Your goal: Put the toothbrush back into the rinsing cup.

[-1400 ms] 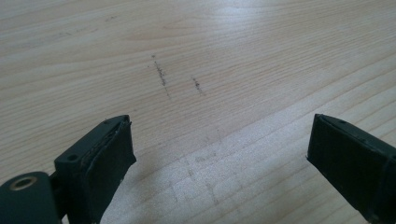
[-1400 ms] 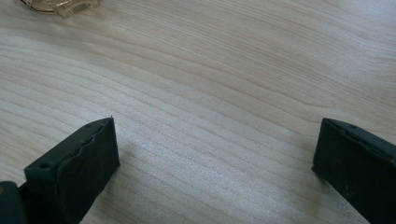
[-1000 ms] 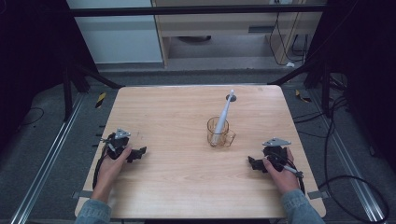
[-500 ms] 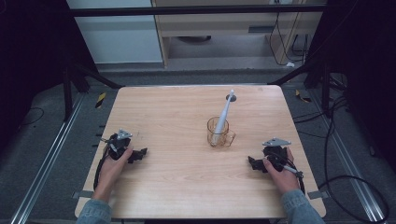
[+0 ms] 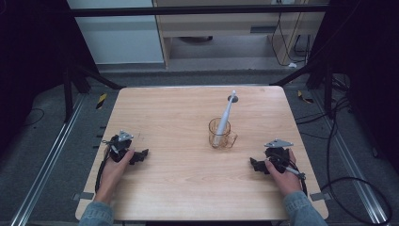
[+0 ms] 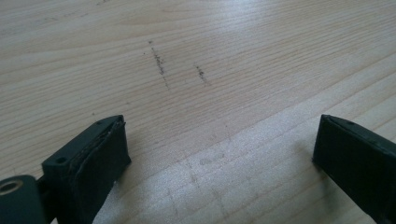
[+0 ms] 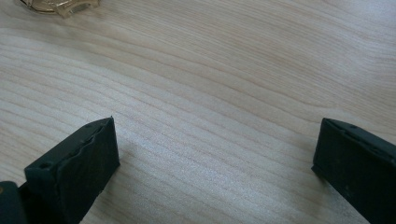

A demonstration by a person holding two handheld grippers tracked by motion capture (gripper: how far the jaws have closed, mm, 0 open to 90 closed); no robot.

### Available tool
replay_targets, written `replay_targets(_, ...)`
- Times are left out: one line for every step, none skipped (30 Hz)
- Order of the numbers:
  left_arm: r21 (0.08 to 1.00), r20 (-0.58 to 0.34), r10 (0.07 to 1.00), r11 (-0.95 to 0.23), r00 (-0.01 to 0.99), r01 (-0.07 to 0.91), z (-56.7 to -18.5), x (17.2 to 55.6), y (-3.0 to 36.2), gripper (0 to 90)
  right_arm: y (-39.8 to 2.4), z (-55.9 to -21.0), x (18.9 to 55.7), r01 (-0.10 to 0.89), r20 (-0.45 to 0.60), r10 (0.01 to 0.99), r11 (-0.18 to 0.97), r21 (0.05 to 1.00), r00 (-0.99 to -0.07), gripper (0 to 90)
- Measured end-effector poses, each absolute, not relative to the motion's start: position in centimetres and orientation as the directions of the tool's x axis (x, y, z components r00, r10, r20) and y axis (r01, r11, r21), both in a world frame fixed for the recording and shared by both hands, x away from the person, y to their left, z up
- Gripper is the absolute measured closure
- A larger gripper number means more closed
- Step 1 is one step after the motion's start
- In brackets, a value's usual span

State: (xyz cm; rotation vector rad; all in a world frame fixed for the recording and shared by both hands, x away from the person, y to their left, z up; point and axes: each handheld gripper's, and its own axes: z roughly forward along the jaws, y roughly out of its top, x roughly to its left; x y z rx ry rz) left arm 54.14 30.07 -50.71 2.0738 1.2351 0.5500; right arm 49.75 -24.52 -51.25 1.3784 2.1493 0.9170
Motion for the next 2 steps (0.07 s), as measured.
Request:
replay_targets(0.715,0.025,0.885,-0.341,0.466,0.61,-50.72,54.15,30.07,1.8,-24.53,-51.25,49.75,0.628,-0.003,0.909,0.29,0.722,-0.417,0.3)
replay_targets(0.715,0.022,0.887,-0.336,0.461,0.613,-50.74,54.18,30.05,0.4,-24.52,-51.25,49.75,0.628,-0.002,0.909,0.289,0.723,-0.417,0.3)
